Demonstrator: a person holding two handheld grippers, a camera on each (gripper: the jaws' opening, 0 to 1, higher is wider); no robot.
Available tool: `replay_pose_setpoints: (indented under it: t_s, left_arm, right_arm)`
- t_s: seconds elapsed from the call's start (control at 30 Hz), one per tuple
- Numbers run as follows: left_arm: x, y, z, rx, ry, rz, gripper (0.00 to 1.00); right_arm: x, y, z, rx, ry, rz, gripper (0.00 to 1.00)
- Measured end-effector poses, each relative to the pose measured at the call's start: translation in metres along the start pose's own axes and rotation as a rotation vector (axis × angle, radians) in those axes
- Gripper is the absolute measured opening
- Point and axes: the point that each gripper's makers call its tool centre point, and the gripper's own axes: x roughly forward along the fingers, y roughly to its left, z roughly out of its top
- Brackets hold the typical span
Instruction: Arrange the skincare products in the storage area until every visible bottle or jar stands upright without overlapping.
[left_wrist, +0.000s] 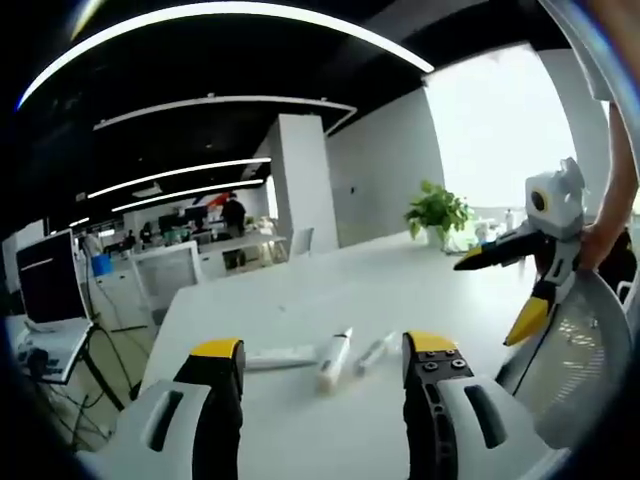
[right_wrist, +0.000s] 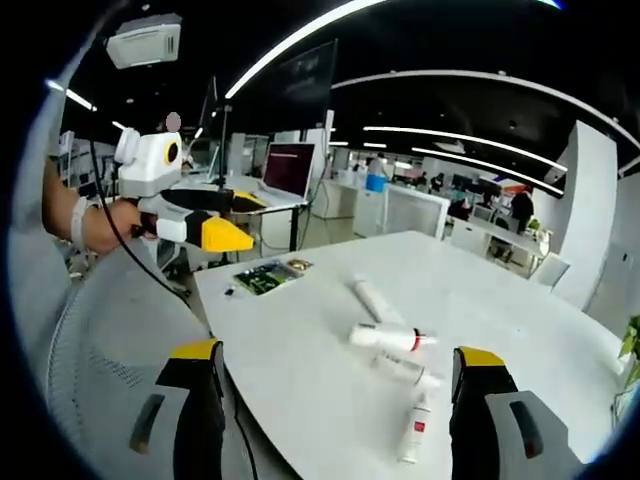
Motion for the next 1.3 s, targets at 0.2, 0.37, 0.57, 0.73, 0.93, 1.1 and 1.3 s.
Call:
replay_pose_setpoints:
  t_s: [0.2, 0.37, 0.57, 0.73, 0.93, 1.1, 1.3]
  left_arm:
    - [0.003, -0.008, -0.005, 0.009, 0.027, -0.036, 0.61]
    - [0.003, -0.009, -0.007, 0.018, 0.035, -0.04, 0.61]
    - [0.003, -0.004, -0.006, 0.016, 0.03, -0.014, 0.61]
    - [0.005, -0.004, -0.007, 0.014, 0.041, -0.001, 0.62]
    - [0.004, 0.001, -0.006, 0.004, 0.039, 0.023, 0.63]
    - [0.004, 0.001, -0.007, 0.005, 0.042, 0.027, 0.62]
    - [0.006, 0.002, -0.01, 0.0, 0.056, 0.027, 0.63]
  right_arm:
    - [0.0, 0.002, -0.003, -0.026, 0.013, -0.005, 0.95]
    - [-0.001, 0.0, 0.0, -0.016, 0.002, -0.007, 0.94]
    - [-0.001, 0.005, 0.003, -0.016, -0.017, 0.022, 0.93]
    - [-0.002, 0.006, 0.004, -0.004, -0.027, 0.033, 0.94]
    - [0.0, 0.008, 0.0, 0.015, -0.009, 0.054, 0.94]
    - [-0.001, 0.012, -0.001, 0.0, 0.0, 0.064, 0.88]
    - [0.001, 0.01, -0.002, -0.008, 0.011, 0.067, 0.88]
